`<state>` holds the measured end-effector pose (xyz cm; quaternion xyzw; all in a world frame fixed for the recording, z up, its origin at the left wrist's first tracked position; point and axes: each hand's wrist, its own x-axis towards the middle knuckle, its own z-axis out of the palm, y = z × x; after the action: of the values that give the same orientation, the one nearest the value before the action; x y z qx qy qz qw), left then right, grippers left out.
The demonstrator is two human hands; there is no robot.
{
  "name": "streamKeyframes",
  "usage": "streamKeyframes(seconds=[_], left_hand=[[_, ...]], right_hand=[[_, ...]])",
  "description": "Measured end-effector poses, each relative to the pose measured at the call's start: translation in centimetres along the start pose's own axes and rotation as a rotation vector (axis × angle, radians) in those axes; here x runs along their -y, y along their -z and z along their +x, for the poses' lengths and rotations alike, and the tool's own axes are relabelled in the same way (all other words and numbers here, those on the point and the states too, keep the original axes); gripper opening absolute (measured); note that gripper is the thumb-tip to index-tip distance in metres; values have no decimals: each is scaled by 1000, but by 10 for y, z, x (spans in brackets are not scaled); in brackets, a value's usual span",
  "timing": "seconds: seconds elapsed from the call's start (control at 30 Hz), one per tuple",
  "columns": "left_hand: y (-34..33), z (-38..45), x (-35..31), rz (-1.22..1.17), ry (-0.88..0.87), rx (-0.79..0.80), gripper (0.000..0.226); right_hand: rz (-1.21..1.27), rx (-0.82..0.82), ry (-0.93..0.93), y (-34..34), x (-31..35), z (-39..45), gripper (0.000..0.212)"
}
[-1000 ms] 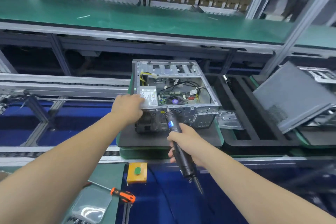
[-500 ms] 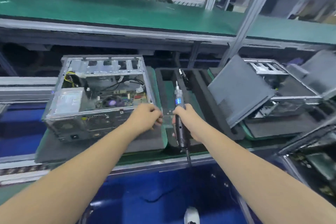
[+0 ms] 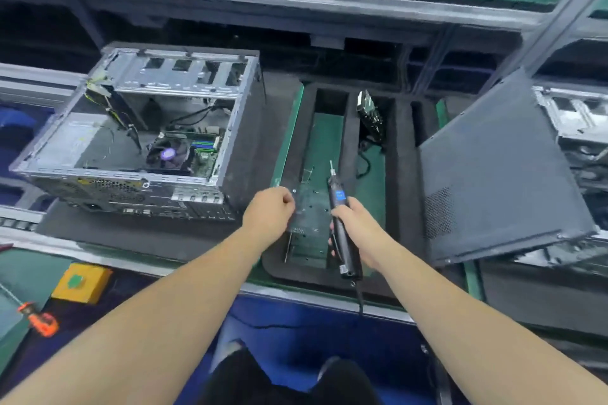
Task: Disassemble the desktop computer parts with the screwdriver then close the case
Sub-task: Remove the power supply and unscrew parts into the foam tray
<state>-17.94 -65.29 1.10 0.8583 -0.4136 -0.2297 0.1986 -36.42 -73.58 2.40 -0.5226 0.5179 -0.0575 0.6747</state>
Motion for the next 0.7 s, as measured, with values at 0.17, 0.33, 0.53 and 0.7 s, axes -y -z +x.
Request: streamKeyframes(seconds=[0.17, 0.33, 0.53, 0.7], left_hand=[[-20, 14, -21, 278, -84, 56, 12], [-35, 22, -24, 382, -67, 111, 13], [-40, 29, -33, 356, -45, 46, 13], [-16, 37, -56, -394, 168, -148, 13]], right_hand=[[-52, 6, 25, 7, -6, 17, 15], [-23, 26, 28, 14, -4, 22, 31], [-14, 40, 27, 22, -3, 25, 54], [39, 111, 38, 24, 8, 21, 24]])
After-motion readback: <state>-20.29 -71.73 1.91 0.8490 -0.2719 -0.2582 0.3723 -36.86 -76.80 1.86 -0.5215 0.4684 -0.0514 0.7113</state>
